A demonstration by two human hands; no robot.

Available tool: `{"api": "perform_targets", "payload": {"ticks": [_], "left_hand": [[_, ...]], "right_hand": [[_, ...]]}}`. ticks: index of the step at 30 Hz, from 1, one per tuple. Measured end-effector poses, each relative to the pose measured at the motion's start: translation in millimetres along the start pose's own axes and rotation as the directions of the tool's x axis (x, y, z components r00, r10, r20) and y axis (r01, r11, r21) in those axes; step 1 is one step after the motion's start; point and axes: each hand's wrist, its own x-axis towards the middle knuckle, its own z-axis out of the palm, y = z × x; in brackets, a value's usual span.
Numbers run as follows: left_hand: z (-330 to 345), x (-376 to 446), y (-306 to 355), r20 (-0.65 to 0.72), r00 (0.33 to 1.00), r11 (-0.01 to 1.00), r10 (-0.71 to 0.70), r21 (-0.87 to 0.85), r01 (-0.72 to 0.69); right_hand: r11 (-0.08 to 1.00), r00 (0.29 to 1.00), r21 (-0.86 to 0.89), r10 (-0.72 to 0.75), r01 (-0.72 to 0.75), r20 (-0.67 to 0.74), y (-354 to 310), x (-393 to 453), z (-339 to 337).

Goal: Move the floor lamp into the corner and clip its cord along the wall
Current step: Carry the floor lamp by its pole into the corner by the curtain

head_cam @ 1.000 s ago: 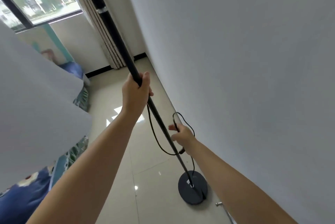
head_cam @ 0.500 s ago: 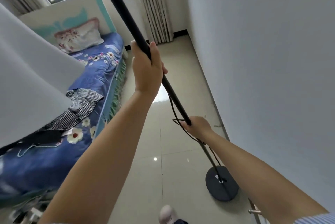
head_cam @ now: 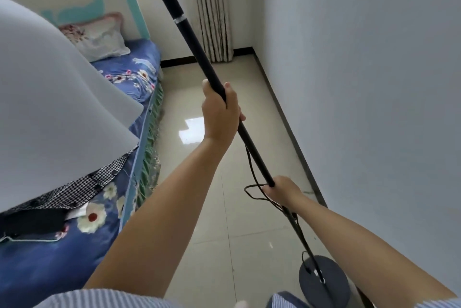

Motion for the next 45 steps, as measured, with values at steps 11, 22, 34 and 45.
{"api": "perform_targets", "payload": {"ticks": [11,22,34,45], "left_hand": [[-45,194,-108,-0.063,0.997,0.998,-0.053,-0.019,0.052],[-38,455,-212,-0.104,0.992,0.998,-0.068,0.009,0.07],[22,740,-359,0.005,0.995,0.994,-0.095,-0.05,0.095],[124,995,-446,0.125,0.987,0.989,-0.096,-0.096,0.109]], "right_hand": [[0.997,0.987,0.053,0.045,-0.054,0.156,-121,161,-8],[0.998,0.987,0.061,-0.004,-0.006,0.158,-250,397,-71],[0.997,0.993,0.044,0.051,-0.056,0.106,-356,688,-157],[0.991,0.996,0.103,0.08,-0.082,0.023,-421,936,-283]]}}
